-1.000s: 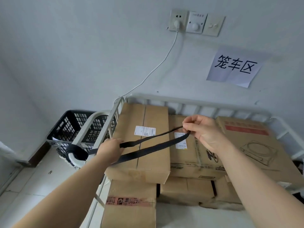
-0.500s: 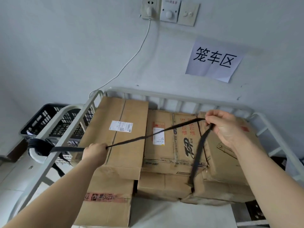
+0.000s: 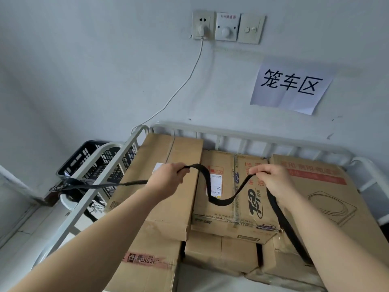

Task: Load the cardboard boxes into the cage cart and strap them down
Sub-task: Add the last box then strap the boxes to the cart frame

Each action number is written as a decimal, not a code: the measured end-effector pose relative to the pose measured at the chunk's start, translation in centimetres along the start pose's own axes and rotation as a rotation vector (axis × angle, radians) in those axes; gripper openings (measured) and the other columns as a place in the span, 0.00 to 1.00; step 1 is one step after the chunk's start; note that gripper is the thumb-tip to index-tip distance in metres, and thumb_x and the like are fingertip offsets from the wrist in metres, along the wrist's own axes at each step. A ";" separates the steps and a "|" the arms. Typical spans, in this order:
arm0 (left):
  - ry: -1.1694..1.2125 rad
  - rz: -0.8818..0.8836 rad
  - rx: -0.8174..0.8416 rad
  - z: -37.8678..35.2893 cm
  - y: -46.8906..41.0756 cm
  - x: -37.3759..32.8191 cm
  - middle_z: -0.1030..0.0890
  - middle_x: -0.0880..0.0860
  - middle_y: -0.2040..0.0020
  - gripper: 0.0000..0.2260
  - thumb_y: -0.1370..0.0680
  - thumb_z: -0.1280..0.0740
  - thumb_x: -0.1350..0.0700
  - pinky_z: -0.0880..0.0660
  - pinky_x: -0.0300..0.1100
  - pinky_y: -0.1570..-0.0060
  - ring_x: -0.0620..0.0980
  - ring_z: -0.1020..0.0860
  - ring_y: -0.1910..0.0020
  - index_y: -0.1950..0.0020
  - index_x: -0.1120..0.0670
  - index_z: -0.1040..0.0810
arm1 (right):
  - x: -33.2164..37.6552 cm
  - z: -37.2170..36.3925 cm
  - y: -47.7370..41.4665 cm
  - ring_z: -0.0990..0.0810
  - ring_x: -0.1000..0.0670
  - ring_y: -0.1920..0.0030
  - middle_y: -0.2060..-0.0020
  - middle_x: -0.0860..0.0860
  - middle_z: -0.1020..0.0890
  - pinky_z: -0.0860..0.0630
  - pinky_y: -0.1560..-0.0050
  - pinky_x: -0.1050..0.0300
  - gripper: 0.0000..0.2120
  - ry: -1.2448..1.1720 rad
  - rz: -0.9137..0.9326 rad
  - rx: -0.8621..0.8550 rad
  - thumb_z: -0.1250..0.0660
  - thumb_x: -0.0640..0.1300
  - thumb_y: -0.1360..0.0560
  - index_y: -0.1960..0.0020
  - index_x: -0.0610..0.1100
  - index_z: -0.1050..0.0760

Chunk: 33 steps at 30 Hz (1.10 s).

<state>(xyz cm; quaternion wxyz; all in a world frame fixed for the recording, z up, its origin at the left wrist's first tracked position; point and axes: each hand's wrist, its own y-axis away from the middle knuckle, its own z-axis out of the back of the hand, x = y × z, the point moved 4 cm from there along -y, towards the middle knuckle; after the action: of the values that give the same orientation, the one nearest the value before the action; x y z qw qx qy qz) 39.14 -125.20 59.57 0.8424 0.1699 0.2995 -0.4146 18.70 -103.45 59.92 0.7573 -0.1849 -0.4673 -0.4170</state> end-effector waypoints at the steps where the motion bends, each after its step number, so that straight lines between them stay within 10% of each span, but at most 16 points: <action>1: 0.002 -0.029 0.025 -0.6 -0.2 -1.3 0.21 0.49 0.65 0.11 0.19 0.40 0.51 0.30 0.42 0.66 0.48 0.25 0.67 0.58 0.51 0.22 | 0.3 -0.6 0.1 0.22 0.54 0.48 0.52 0.58 0.18 0.28 0.47 0.57 0.13 0.016 0.015 0.038 0.37 0.37 0.24 0.55 0.52 0.18; 7: 0.091 -0.144 0.093 -3.1 -0.8 -7.4 0.24 0.44 0.69 0.15 0.19 0.39 0.54 0.32 0.36 0.67 0.42 0.26 0.69 0.65 0.44 0.28 | 1.0 -3.8 0.8 0.23 0.59 0.45 0.48 0.61 0.19 0.30 0.43 0.57 0.20 0.040 0.076 0.273 0.25 0.55 0.35 0.44 0.55 0.20; 15: -0.036 -0.114 0.148 -4.1 -1.3 -7.3 0.23 0.47 0.67 0.10 0.20 0.38 0.56 0.30 0.41 0.67 0.49 0.24 0.67 0.61 0.51 0.25 | 0.6 -3.1 1.0 0.21 0.53 0.56 0.57 0.52 0.18 0.29 0.59 0.60 0.03 -0.034 0.119 0.188 0.31 0.47 0.26 0.53 0.51 0.21; 25: -0.302 0.327 0.063 -0.6 0.1 6.6 0.21 0.49 0.65 0.10 0.21 0.38 0.55 0.26 0.41 0.68 0.49 0.23 0.68 0.62 0.50 0.24 | -1.8 4.4 -1.2 0.18 0.48 0.56 0.57 0.45 0.17 0.27 0.59 0.58 0.06 -0.227 0.002 -0.121 0.32 0.44 0.24 0.52 0.41 0.22; 33: -0.667 0.410 -0.072 1.6 1.2 9.3 0.25 0.52 0.50 0.10 0.21 0.38 0.48 0.29 0.46 0.47 0.55 0.31 0.45 0.49 0.50 0.20 | -1.4 4.2 -2.2 0.22 0.51 0.63 0.57 0.42 0.18 0.30 0.66 0.58 0.08 -0.151 -0.014 -0.203 0.34 0.43 0.24 0.53 0.38 0.22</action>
<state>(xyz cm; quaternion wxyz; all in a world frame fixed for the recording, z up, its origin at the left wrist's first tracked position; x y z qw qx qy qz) 45.16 -130.88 54.86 0.9642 0.0526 -0.0164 -0.2593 14.27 -101.31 60.58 0.6946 -0.2882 -0.4796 -0.4521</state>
